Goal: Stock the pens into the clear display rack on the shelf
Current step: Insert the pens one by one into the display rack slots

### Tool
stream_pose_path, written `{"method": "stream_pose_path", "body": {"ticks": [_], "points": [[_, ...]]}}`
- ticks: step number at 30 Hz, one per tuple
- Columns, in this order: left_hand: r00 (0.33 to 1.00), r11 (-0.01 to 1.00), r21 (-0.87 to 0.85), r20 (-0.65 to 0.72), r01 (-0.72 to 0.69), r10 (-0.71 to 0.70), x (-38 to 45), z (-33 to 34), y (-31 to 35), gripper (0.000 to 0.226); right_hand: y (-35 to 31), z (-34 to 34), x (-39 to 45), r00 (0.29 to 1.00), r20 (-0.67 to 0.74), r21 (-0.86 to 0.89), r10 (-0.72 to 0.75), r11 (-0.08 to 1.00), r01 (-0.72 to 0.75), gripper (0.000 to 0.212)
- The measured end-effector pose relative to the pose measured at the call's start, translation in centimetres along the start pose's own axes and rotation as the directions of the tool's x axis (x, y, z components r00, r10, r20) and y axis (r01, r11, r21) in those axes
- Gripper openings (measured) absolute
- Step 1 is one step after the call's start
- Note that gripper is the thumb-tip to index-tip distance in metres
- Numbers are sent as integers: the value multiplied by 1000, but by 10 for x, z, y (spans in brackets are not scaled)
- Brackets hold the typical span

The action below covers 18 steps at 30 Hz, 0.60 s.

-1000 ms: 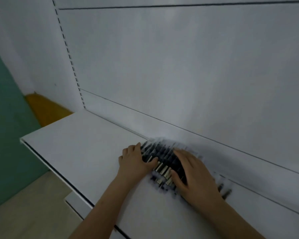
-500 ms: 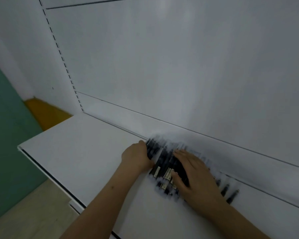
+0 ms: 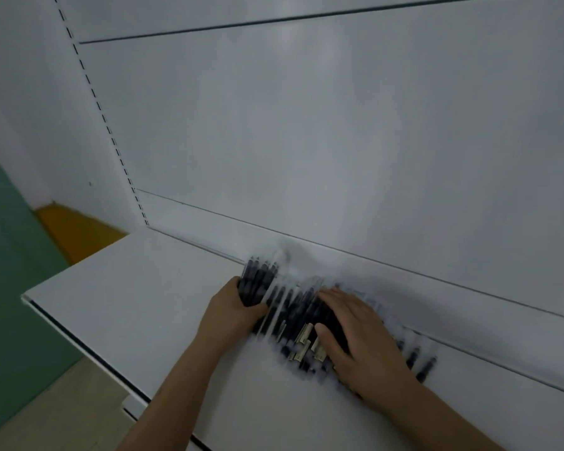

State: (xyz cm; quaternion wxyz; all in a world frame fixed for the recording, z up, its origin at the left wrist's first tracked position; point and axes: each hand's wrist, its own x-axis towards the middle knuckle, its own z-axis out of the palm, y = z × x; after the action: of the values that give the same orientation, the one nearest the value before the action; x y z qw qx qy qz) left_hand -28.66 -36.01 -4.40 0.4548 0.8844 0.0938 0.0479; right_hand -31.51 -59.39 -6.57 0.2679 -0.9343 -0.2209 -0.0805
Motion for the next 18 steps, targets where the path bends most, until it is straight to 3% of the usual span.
{"method": "stream_pose_path", "body": {"ticks": [9,14,18], "points": [[995,956,-274,-29,-103,99,-35,-7,15,20,-17,-38,-7,979,-198,-87,-41,996,24,68],[955,886,-420,125,-196,271,-77,7,40,19,-33,-76,-47,923,-374,-12,92,995,-104,65],[903,875,-468,314,-121,293,-113,48,58,20,-38,-110,-106,847,-497,-33,189,971,-236,59]]}}
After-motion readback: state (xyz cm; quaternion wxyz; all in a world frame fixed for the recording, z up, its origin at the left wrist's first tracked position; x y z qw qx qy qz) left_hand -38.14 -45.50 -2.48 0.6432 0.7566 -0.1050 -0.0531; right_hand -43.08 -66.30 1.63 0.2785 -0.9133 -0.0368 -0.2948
